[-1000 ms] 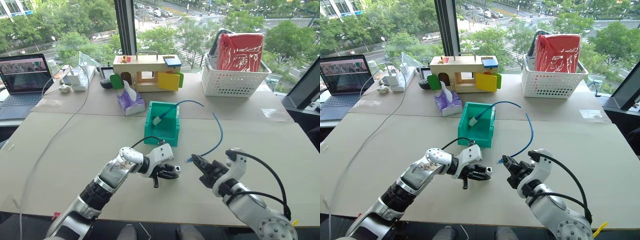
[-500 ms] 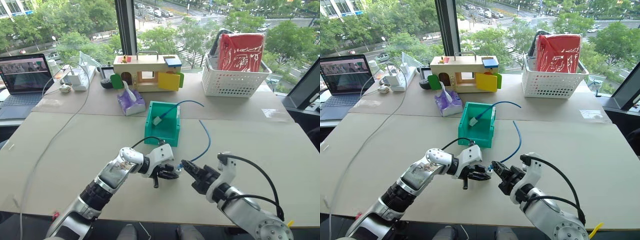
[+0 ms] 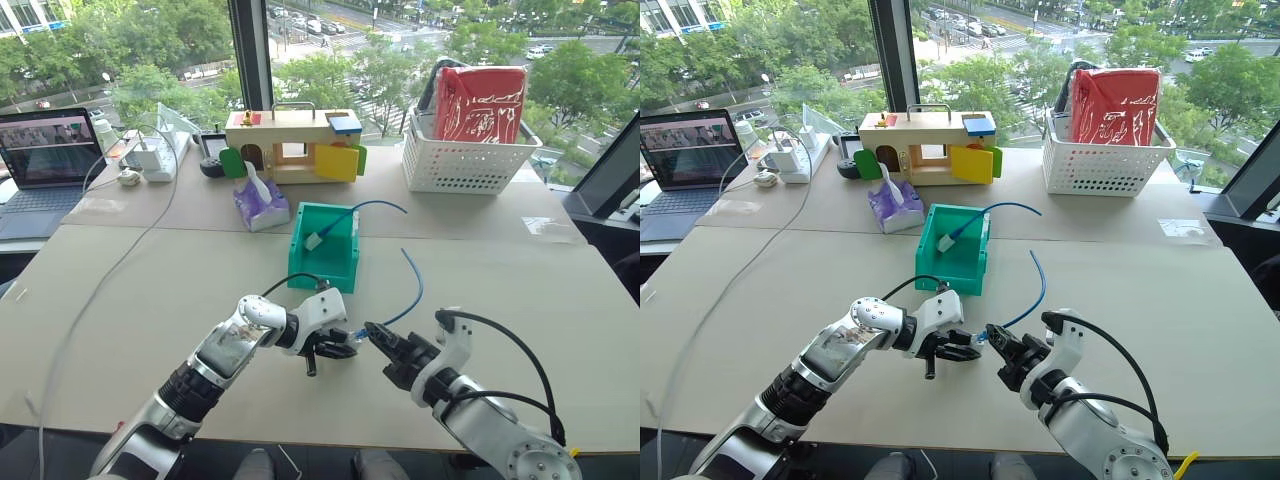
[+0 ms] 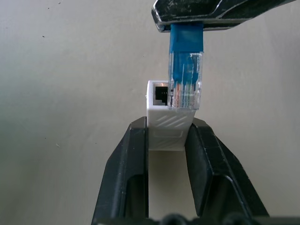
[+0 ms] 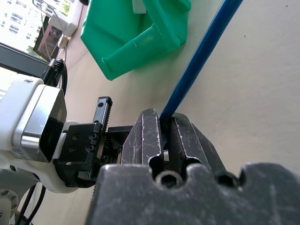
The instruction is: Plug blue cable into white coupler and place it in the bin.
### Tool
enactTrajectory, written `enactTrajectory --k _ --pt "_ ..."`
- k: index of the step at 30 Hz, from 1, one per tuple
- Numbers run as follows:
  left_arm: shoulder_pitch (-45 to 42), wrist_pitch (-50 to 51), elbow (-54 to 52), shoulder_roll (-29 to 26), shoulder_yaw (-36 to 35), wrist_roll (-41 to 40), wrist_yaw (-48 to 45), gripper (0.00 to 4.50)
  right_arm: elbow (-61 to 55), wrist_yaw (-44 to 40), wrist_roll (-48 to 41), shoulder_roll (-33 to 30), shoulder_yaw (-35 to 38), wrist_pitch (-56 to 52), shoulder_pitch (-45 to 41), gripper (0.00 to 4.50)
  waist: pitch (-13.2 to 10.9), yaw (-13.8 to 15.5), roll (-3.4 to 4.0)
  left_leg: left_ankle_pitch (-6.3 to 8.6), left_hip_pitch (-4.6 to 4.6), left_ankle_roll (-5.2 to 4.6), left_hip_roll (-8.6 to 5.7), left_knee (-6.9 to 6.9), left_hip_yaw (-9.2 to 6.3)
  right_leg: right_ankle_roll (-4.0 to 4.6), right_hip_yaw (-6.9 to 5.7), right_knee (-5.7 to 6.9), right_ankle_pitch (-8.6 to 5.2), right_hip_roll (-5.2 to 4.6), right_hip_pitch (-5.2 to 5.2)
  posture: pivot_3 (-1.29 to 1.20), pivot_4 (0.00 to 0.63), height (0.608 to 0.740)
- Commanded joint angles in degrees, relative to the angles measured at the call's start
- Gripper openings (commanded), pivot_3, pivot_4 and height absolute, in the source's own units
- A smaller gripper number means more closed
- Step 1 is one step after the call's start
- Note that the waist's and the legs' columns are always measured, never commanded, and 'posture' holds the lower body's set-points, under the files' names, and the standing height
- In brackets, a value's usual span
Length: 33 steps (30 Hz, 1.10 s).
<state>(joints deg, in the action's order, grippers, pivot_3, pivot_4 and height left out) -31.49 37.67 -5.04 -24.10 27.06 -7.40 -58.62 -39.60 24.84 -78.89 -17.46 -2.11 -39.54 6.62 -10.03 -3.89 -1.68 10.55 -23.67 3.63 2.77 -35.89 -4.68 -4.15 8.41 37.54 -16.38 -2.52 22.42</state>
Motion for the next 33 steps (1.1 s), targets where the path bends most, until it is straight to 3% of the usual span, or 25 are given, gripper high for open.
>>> enactTrajectory --k 1,21,33 --pt "1.08 0.88 0.08 -0.13 0.99 0.20 0.46 0.62 -0.09 -0.66 0.38 -0.32 0.79 0.55 -0.43 0.00 0.00 0.00 0.00 0.00 0.00 0.00 0.00 0.00 0.00 0.00 0.00 0.00 0.00 0.00 0.00 0.00 0.150 0.740" --pt "0.74 2.50 -1.51 -1.16 1.86 0.16 1.34 0.62 -0.44 0.45 1.98 -0.94 1.01 -0.23 -0.90 0.00 0.00 0.03 0.00 0.00 0.00 0.00 0.00 0.00 0.00 -0.01 0.00 0.00 0.00 0.00 0.00 0.00 0.150 0.740" --pt "-3.81 12.81 -4.13 -4.10 7.19 3.43 3.84 0.62 -1.61 2.75 1.93 -3.42 -0.46 -2.57 -1.55 0.00 0.02 -0.26 -0.01 0.00 0.05 0.00 0.01 0.02 0.00 0.01 0.01 0.00 -0.02 0.01 0.00 0.00 0.150 0.740"
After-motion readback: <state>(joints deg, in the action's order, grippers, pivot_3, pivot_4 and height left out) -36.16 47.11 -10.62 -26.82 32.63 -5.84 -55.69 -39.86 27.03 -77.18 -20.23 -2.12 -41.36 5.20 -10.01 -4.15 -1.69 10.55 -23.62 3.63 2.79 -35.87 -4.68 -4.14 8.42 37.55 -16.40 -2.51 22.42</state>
